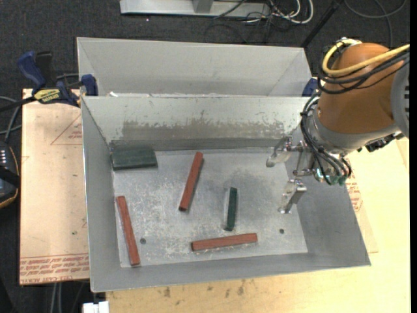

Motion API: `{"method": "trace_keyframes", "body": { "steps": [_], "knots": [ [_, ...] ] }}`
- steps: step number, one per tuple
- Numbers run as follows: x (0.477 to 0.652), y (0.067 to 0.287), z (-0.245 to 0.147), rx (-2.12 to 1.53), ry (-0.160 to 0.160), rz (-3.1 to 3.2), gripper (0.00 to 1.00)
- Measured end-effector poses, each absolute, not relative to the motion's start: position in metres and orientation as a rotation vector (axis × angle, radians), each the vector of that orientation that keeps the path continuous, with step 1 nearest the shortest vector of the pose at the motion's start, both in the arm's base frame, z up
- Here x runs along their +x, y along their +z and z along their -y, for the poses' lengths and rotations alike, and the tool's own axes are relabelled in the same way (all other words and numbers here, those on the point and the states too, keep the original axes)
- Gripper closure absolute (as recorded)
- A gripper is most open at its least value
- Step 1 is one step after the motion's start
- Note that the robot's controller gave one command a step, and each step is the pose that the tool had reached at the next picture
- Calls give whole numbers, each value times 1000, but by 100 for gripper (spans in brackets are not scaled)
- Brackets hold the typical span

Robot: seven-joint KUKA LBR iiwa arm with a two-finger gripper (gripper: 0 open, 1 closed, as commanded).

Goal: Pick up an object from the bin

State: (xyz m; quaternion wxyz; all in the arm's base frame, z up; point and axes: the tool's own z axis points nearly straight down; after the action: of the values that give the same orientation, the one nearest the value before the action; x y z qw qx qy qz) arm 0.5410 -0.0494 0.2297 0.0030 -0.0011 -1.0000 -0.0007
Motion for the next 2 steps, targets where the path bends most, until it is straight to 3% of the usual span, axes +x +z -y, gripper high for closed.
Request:
{"method": "trace_keyframes", "body": {
  "steps": [1, 2],
  "knots": [
    [542, 233, 49, -1, -1, 3143, 0],
    [540, 193, 41, 73, 1, 3149, 0]
  ]
}}
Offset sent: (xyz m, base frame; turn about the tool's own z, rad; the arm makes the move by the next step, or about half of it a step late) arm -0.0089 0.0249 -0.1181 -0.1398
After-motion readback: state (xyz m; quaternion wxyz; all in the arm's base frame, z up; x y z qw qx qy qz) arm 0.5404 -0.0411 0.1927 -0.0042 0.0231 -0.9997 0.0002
